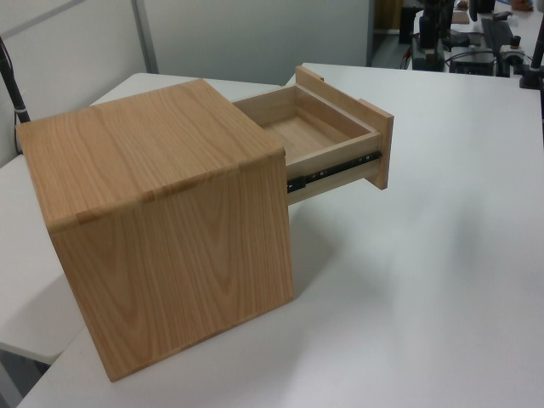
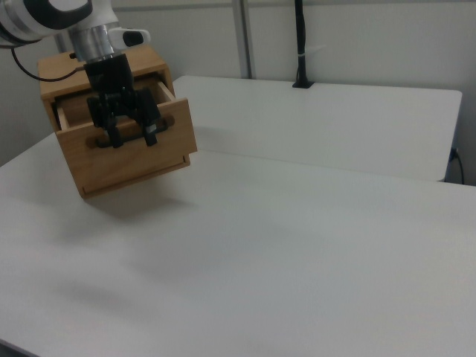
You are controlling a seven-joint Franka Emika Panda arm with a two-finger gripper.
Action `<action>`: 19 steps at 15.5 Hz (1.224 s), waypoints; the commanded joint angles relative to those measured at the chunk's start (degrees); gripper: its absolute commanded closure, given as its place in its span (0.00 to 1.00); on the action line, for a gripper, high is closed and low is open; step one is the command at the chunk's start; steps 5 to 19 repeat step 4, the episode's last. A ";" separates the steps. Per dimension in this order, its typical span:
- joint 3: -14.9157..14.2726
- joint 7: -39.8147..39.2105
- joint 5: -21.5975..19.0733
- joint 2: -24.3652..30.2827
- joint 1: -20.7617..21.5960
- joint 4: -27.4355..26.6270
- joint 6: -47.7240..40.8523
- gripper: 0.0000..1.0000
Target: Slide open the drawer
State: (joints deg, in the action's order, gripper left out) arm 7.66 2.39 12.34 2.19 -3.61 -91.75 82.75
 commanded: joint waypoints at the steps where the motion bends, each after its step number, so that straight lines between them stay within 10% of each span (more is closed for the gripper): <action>1: -0.36 -1.78 0.49 -0.43 0.44 0.08 1.80 0.00; 19: -0.45 -1.78 0.40 -0.87 0.35 0.08 1.97 0.00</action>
